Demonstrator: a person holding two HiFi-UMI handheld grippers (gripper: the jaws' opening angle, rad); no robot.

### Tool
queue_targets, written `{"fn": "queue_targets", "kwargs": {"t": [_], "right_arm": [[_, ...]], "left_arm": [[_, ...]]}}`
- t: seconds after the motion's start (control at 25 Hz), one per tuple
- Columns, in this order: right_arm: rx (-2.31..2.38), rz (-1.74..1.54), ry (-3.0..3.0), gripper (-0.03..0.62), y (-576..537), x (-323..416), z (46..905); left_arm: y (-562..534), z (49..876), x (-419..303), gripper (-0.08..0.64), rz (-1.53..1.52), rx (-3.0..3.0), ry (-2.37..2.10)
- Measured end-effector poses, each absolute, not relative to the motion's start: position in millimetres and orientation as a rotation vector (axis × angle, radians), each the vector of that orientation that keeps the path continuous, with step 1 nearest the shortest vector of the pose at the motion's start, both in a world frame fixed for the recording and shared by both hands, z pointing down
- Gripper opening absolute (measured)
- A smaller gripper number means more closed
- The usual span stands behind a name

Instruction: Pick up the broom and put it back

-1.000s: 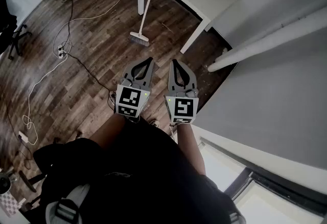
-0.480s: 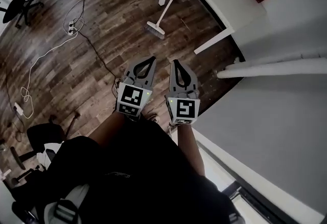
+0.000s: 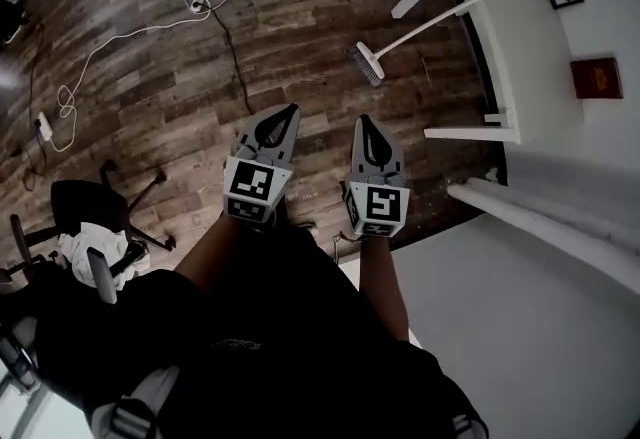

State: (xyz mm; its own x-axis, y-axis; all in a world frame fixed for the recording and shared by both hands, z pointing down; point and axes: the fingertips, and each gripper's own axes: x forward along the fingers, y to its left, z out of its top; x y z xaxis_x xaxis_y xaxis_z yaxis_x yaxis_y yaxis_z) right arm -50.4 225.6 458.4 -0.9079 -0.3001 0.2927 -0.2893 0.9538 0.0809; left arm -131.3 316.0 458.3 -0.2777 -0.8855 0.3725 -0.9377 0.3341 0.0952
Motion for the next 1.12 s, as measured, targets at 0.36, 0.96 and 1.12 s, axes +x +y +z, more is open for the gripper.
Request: {"fn": "queue_targets", "kwargs": {"t": [0.36, 0.96, 1.12], "right_arm": [[0.335, -0.001, -2.839, 0.023, 219.3, -183.2, 428.1], [0.287, 0.005, -2.813, 0.023, 121.9, -265.5, 436.6], [0.251, 0.111, -2.847, 0.023, 73.5, -309.1, 453.3]], "left_arm": [[290.2, 454.0, -241.0, 0.002, 0.297, 1.668, -2.207], [190.3, 451.9, -288.2, 0.002, 0.161, 1.748, -2.126], [151.0, 449.8, -323.9, 0.002, 0.217, 1.725, -2.161]]}}
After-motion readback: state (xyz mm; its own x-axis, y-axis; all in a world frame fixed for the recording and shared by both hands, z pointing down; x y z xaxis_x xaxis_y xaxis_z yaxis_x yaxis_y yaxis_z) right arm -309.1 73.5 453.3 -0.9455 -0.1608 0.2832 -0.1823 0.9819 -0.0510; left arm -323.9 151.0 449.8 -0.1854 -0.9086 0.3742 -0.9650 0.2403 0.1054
